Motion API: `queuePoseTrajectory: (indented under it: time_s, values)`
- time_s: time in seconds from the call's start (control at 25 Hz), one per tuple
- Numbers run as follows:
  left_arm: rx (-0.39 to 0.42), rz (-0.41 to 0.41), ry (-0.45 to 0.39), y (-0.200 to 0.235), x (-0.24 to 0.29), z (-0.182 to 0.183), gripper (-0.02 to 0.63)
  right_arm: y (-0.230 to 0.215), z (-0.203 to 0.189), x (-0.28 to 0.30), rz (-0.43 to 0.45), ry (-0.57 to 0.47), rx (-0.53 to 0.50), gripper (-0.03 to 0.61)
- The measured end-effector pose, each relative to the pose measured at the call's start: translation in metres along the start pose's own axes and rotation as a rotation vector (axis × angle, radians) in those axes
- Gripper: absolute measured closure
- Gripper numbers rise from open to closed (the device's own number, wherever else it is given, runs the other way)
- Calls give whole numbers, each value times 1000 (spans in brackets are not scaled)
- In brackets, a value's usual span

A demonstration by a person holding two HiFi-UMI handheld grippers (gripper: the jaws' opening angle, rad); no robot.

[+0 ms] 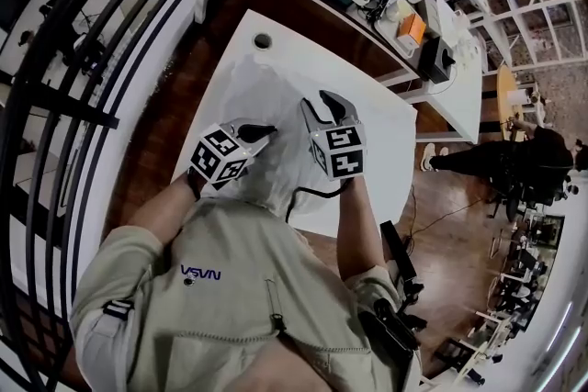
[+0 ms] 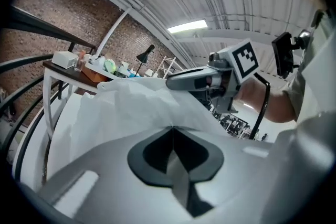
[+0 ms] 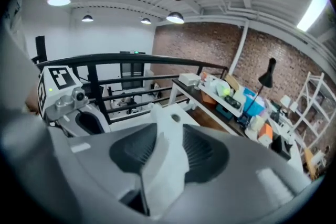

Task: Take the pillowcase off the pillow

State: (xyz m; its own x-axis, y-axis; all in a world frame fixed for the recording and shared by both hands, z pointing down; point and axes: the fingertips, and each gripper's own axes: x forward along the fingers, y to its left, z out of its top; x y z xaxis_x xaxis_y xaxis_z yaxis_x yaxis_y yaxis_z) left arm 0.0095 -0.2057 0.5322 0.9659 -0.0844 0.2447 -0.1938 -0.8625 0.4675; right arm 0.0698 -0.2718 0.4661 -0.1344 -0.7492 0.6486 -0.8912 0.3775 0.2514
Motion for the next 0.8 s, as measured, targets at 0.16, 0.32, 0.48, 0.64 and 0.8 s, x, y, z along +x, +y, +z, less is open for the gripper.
queuePoseTrajectory:
  time_s: [0.16, 0.32, 0.48, 0.64, 0.8]
  values:
    - [68, -21, 35, -15, 4, -4, 601, 11, 17, 30, 37, 20, -93, 423]
    - [104, -22, 65, -22, 5, -14, 601, 9, 4, 62, 30, 164, -181, 428]
    - [124, 11, 91, -15, 3, -25, 601, 7, -41, 78, 55, 311, -86, 569]
    - [164, 110, 62, 12, -4, -18, 592, 12, -59, 82, 87, 327, 1, 571]
    - [121, 245, -69, 51, -16, 22, 528, 15, -64, 82, 101, 322, 22, 571]
